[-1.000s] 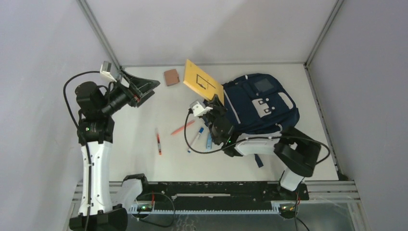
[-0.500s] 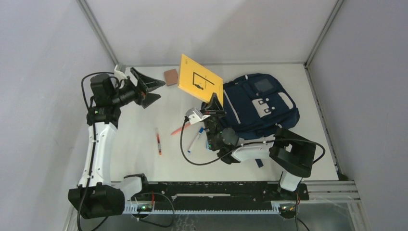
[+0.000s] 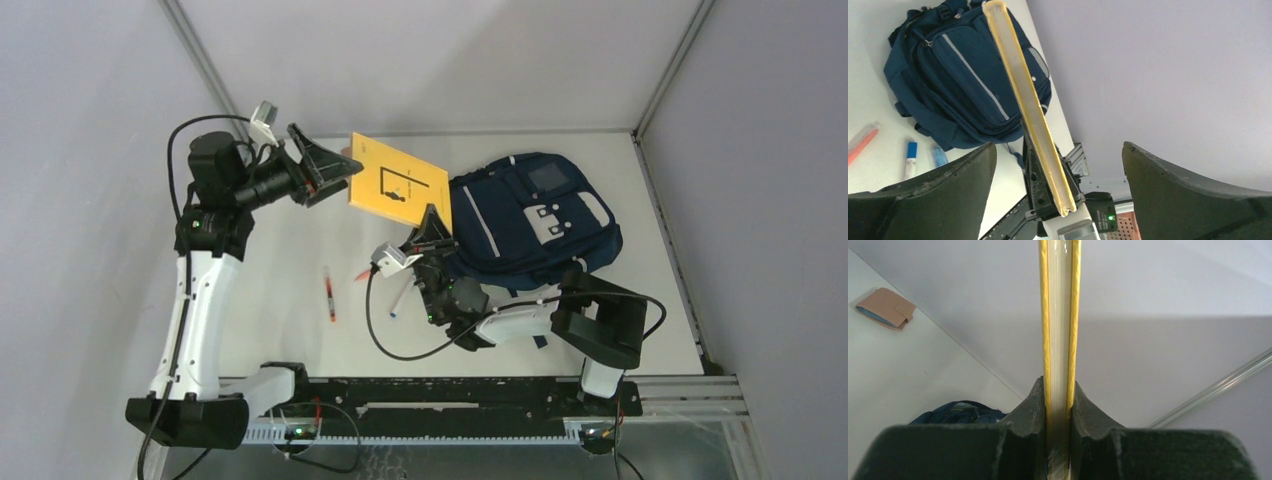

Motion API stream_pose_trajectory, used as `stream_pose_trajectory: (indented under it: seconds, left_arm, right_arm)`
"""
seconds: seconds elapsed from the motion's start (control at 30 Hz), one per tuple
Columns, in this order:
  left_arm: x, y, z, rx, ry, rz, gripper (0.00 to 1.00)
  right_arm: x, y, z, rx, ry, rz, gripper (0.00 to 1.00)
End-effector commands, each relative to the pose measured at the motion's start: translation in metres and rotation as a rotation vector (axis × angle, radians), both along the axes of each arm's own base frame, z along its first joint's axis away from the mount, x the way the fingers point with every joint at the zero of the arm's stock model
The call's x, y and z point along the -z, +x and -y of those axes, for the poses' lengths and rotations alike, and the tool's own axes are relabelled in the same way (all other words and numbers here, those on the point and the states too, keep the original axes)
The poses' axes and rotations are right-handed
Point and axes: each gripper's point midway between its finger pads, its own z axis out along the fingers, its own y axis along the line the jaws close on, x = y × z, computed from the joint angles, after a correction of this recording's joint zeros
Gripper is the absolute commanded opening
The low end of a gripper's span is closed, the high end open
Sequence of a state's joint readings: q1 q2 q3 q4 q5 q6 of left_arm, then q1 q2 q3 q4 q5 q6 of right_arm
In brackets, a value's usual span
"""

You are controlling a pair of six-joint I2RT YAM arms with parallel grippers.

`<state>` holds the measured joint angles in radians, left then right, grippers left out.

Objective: Pack the student bag
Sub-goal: Pick up the book from the center of the board.

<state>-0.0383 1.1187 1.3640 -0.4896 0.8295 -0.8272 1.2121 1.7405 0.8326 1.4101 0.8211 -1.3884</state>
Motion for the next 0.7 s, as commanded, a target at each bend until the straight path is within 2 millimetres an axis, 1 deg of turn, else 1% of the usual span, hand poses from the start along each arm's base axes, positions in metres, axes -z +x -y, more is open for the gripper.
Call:
stream_pose_trajectory:
  seconds: [0.0, 0.13, 0.27, 0.3, 0.33, 0.37, 0.4, 0.43, 0.5, 0.6, 0.63, 0.67]
  left_arm:
    - [0.0, 0.0, -0.001, -0.01, 0.059, 0.023, 1.0]
    - [0.01, 0.001, 0.005, 0.004, 0.091, 0.002, 1.0]
    - [0.01, 0.0, 0.013, 0.016, 0.107, 0.014, 1.0]
    - [0.01, 0.0, 0.014, 0.021, 0.108, 0.014, 0.99]
    - [0.01, 0.0, 0.015, 0.023, 0.109, 0.014, 0.96]
    - [0.01, 0.0, 0.016, 0.027, 0.109, 0.012, 0.88]
    - [0.011, 0.001, 0.016, 0.028, 0.109, 0.011, 0.76]
    - [0.011, 0.002, 0.016, 0.024, 0.109, 0.01, 0.61]
    - [0.01, 0.001, 0.016, 0.023, 0.107, 0.018, 0.35]
    - [0.009, 0.0, 0.016, 0.025, 0.101, 0.022, 0.04]
    - [0.01, 0.001, 0.016, 0.022, 0.103, 0.02, 0.01]
    - [0.011, 0.001, 0.015, 0.016, 0.107, 0.019, 0.0]
  right_arm:
    - [-0.042, -0.01, 0.001, -0.037, 0.129, 0.092, 0.0]
    - [-0.042, -0.011, -0.001, -0.04, 0.125, 0.092, 0.0]
    - [-0.038, -0.014, -0.008, -0.051, 0.101, 0.094, 0.0]
    - [-0.038, -0.016, -0.01, -0.056, 0.101, 0.095, 0.0]
    - [-0.038, -0.017, -0.011, -0.06, 0.102, 0.095, 0.0]
    - [-0.038, -0.017, -0.012, -0.061, 0.102, 0.095, 0.0]
    - [-0.038, -0.018, -0.013, -0.063, 0.099, 0.095, 0.0]
    - [-0.038, -0.018, -0.014, -0.064, 0.096, 0.096, 0.0]
    - [-0.036, -0.019, -0.016, -0.067, 0.088, 0.098, 0.0]
    - [-0.036, -0.02, -0.018, -0.077, 0.095, 0.096, 0.0]
    - [-0.036, -0.02, -0.017, -0.078, 0.103, 0.095, 0.0]
    - [-0.036, -0.02, -0.017, -0.078, 0.11, 0.09, 0.0]
